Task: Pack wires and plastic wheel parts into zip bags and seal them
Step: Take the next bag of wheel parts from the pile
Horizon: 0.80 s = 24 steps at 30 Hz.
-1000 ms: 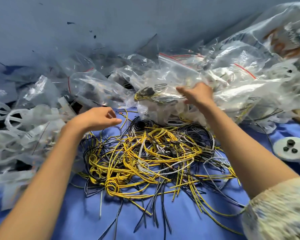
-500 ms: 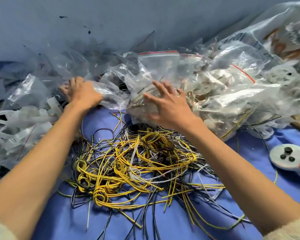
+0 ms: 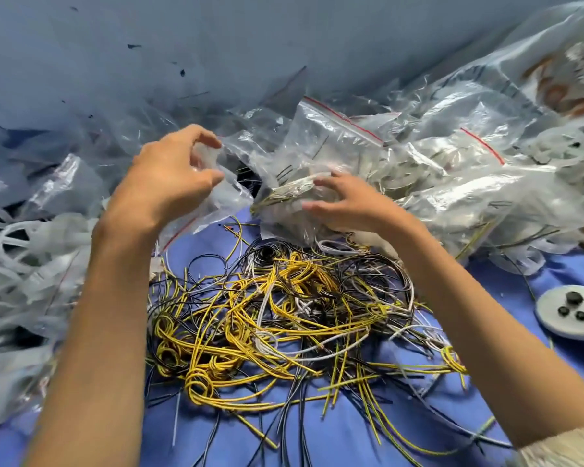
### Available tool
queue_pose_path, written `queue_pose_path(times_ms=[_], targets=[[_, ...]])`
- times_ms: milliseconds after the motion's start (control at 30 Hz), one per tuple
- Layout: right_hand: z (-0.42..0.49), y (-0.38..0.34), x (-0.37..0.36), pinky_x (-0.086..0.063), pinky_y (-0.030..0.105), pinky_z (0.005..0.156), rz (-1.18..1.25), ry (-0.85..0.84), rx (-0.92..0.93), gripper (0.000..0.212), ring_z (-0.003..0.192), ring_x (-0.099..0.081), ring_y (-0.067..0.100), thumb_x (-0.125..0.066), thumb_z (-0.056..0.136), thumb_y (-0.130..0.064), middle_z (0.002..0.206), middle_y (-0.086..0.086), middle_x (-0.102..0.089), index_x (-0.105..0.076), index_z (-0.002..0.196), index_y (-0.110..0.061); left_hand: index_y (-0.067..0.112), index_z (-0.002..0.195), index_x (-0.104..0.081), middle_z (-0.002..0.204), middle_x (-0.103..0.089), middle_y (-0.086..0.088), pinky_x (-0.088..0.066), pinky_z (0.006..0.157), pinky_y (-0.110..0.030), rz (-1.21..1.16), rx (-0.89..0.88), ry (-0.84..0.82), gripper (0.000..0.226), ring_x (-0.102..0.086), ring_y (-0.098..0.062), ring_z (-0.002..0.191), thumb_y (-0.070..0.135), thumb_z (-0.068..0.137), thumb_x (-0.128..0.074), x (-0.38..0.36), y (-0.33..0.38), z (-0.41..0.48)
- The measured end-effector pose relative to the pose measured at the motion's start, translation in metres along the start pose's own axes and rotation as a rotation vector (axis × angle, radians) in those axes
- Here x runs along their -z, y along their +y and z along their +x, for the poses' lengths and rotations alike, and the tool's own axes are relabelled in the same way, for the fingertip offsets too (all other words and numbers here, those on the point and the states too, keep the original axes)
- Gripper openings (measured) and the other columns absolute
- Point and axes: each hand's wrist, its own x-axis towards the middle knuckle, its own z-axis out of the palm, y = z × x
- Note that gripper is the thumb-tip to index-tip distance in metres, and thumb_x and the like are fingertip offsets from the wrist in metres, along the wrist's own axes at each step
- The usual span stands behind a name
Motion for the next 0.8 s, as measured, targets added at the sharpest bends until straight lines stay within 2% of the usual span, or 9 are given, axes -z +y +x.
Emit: queue_pose_path(times_ms=[33, 133, 200, 267, 400, 533, 633, 700, 800], targets=[[-0.009, -0.012, 0.007, -0.045, 0.016, 0.093, 0.123, 0.042, 0.029, 0.051, 0.115, -0.053, 0.017, -0.056, 0.091, -0.043, 0.13, 0.001, -0.053, -0.052, 0.132, -0.012, 0.032, 0.112, -0.059, 0.089, -0.061, 0.001, -0.044, 0.088, -0.032, -0.069, -0.02, 0.014, 0.032, -0.059, -0.025, 0.09, 0.02, 0.083, -0.066, 0.002, 0.008, -0.006], [-0.031, -0.047, 0.02, -0.052, 0.028, 0.089, 0.487, -0.058, 0.039, 0.036, 0.099, -0.066, 0.014, -0.052, 0.093, -0.039, 0.115, 0.005, -0.067, -0.064, 0.115, -0.012, 0.027, 0.114, -0.057, 0.08, -0.052, 0.007, -0.049, 0.08, -0.031, -0.289, -0.072, 0.018, 0.036, -0.062, -0.024, 0.079, 0.017, 0.082, -0.069, -0.002, 0.028, -0.018], [-0.041, -0.061, 0.02, -0.053, 0.033, 0.09, 0.602, -0.214, 0.051, 0.036, 0.1, -0.067, 0.017, -0.049, 0.094, -0.038, 0.119, 0.01, -0.065, -0.06, 0.117, -0.012, 0.028, 0.117, -0.054, 0.082, -0.052, 0.004, -0.051, 0.068, -0.024, -0.433, -0.098, -0.026, 0.039, -0.061, -0.018, 0.077, 0.014, 0.084, -0.068, -0.008, 0.04, -0.021], [-0.048, -0.066, 0.016, -0.05, 0.036, 0.095, 0.62, -0.241, 0.088, 0.034, 0.104, -0.065, 0.021, -0.051, 0.095, -0.03, 0.124, 0.019, -0.061, -0.057, 0.119, -0.007, 0.033, 0.117, -0.05, 0.084, -0.055, 0.004, -0.047, 0.061, -0.017, -0.506, -0.122, -0.07, 0.043, -0.06, -0.011, 0.075, 0.012, 0.084, -0.068, -0.013, 0.047, -0.022], [-0.054, -0.057, 0.012, -0.053, 0.031, 0.086, 0.787, -0.149, 0.116, 0.025, 0.087, -0.066, 0.019, -0.054, 0.093, -0.009, 0.109, 0.025, -0.065, -0.057, 0.116, 0.002, 0.031, 0.114, -0.045, 0.084, -0.067, 0.001, -0.052, 0.074, -0.031, -0.602, -0.144, -0.143, 0.049, -0.065, -0.016, 0.075, 0.007, 0.08, -0.071, -0.024, 0.053, -0.025], [-0.049, -0.046, 0.016, -0.057, 0.024, 0.071, 0.748, -0.019, 0.067, 0.019, 0.07, -0.066, 0.012, -0.051, 0.096, -0.009, 0.086, 0.013, -0.066, -0.061, 0.102, 0.006, 0.027, 0.103, -0.054, 0.081, -0.066, 0.008, -0.046, 0.07, -0.017, -0.47, -0.143, -0.101, 0.027, -0.061, -0.002, 0.07, 0.02, 0.083, -0.07, -0.038, 0.061, -0.024], [-0.046, -0.043, 0.018, -0.056, 0.023, 0.052, 0.835, 0.103, -0.004, 0.009, 0.056, -0.064, 0.011, -0.05, 0.096, -0.01, 0.079, 0.015, -0.061, -0.052, 0.088, -0.007, 0.028, 0.1, -0.057, 0.088, -0.061, 0.011, -0.042, 0.066, -0.008, -0.301, -0.195, -0.149, 0.018, -0.056, 0.005, 0.075, 0.031, 0.086, -0.066, -0.042, 0.062, -0.026], [-0.045, -0.042, 0.021, -0.054, 0.023, 0.048, 0.864, 0.157, -0.048, 0.013, 0.054, -0.063, 0.013, -0.049, 0.098, -0.013, 0.082, 0.015, -0.061, -0.045, 0.086, -0.013, 0.03, 0.102, -0.056, 0.1, -0.055, 0.004, -0.043, 0.078, -0.016, -0.166, -0.244, -0.199, 0.018, -0.055, -0.005, 0.091, 0.034, 0.086, -0.064, -0.045, 0.06, -0.027], [-0.046, -0.04, 0.024, -0.056, 0.023, 0.054, 0.84, 0.115, -0.044, 0.013, 0.065, -0.064, 0.019, -0.045, 0.1, -0.02, 0.097, 0.02, -0.063, -0.044, 0.089, -0.014, 0.036, 0.098, -0.058, 0.107, -0.046, -0.002, -0.039, 0.087, -0.026, -0.099, -0.273, -0.23, 0.01, -0.052, -0.013, 0.102, 0.032, 0.089, -0.061, -0.047, 0.062, -0.03]])
